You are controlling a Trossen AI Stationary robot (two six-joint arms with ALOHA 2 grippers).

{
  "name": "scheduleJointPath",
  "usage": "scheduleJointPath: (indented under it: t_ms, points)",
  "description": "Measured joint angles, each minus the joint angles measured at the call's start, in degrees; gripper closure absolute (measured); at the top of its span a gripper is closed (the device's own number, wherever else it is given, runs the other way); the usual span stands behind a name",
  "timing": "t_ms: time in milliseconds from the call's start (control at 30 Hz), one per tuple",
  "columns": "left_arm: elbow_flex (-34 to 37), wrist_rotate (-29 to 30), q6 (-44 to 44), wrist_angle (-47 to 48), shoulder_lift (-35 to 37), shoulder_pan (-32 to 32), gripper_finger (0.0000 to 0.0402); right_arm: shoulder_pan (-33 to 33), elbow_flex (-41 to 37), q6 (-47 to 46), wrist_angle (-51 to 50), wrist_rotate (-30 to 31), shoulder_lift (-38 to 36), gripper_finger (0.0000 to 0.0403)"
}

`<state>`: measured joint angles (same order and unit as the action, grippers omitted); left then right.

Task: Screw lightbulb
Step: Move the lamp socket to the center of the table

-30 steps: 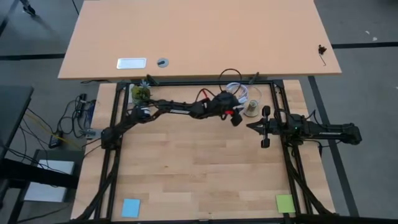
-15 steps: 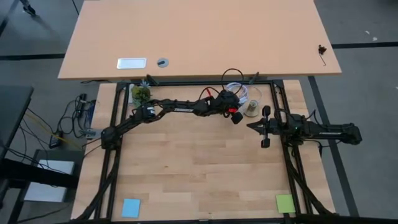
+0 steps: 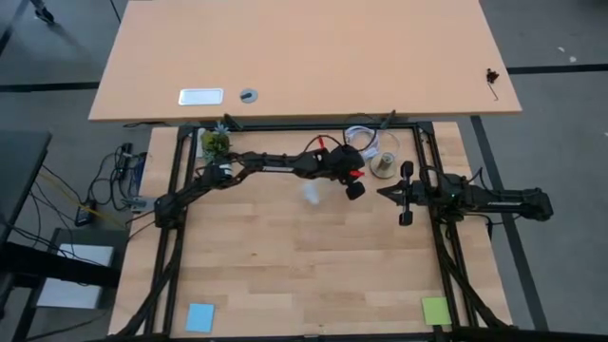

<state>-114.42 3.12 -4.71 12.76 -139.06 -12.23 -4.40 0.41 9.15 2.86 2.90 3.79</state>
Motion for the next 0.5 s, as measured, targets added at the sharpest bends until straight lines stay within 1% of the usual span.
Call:
scheduleJointPath:
  t_ms: [67,200,300,400,500]
  points:
    - [-0.2,0.8,1.1,3.3,2.0,0.3,0.0400,0.0,0.0,0.0,0.1,0.0,0.0,0.0385]
    - [0.1,4.3,3.5,12.6,4.0,1.1,0.0400,0.0,0.0,0.0,0.1,0.0,0.0,0.0382]
    - [0.5,5.0,4.3,18.3,6.2,2.1,0.0401,0.0,0.0,0.0,0.2,0.0,0.0,0.0384]
    - [4.2,5.2,3.9,21.8,9.1,3.8,0.0401,0.0,0.0,0.0,0.5,0.0,0.0,0.0386]
    - [10.5,6.7,1.7,21.5,12.5,5.7,0.0401,0.0,0.0,0.0,0.7,0.0,0.0,0.0386]
